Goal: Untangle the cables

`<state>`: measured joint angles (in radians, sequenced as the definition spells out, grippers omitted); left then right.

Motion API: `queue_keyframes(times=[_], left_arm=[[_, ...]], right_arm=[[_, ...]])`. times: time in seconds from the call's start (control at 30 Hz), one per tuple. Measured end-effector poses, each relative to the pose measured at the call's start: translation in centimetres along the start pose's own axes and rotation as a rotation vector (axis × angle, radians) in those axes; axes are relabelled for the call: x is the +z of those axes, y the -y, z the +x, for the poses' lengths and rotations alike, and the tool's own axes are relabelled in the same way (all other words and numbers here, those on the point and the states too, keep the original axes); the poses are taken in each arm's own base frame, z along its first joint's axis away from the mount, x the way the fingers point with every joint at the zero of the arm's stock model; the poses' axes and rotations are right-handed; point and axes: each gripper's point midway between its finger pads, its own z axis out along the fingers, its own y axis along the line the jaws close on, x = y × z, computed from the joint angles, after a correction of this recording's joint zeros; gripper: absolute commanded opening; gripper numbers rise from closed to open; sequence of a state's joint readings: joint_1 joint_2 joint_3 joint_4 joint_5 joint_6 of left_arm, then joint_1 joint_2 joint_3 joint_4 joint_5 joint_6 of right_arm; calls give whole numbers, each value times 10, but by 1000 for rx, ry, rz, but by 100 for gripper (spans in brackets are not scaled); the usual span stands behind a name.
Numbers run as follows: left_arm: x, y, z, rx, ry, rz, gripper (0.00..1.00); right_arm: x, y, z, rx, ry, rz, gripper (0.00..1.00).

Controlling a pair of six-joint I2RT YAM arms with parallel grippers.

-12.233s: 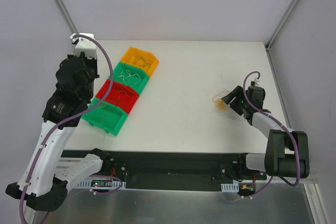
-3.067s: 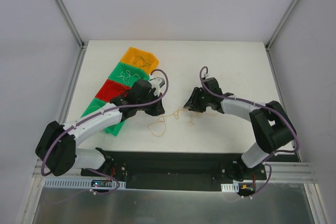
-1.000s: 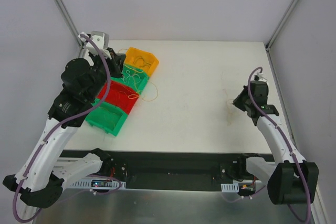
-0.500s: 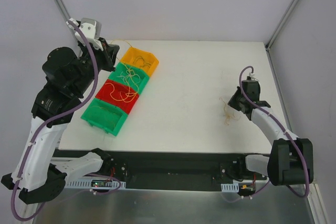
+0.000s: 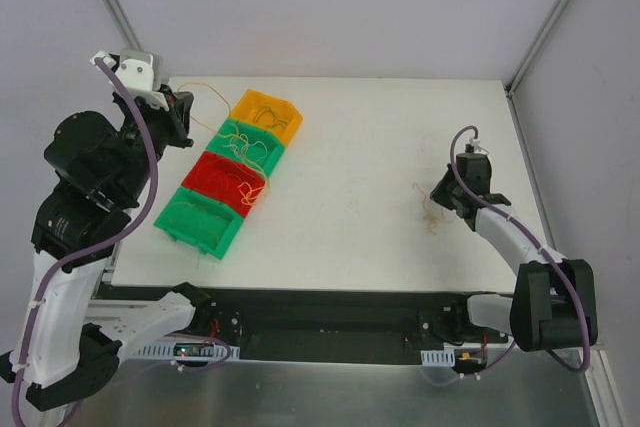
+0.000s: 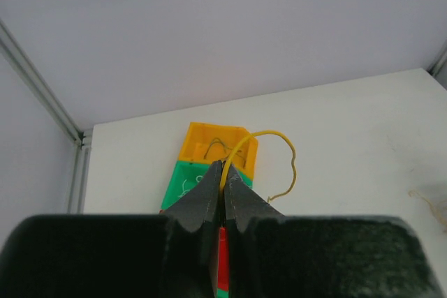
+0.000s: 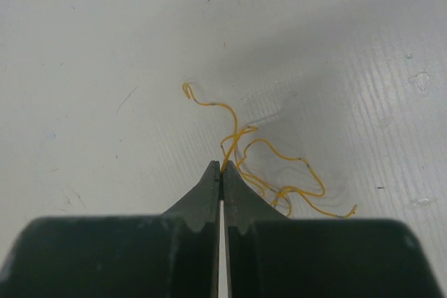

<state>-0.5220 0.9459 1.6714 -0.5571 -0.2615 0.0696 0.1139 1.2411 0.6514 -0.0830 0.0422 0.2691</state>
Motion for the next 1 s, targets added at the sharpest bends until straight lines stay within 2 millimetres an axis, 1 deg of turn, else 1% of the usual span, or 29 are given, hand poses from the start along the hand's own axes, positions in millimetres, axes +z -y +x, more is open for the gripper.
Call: queue_keyframes(times=[0.13,0.3,0.4,0.67,0.73,0.83,1.0], left_arm=[[-3,-12,18,24,-44,-62,0],[-4,-22,46,52,-104,-122,0],[-4,-33,66,75,-152,-186,0],[-9,-62,104,129,-243,-359,0],[-15,-73,108,143,-254,-418,0],[-28,-87,108,157,-248,-489,0],[-50,-103,101,177,-221,-566,0]], right_arm=[[1,2,2,0,3,4,0],[1,0,2,-2,7,-8,0],[1,-1,2,-3,8,-10,0],[2,-1,4,-5,6,-16,0],[2,-2,4,-6,5,-16,0],[2,-2,4,-6,7,-18,0],[6,-2,8,-7,-7,-19,0]])
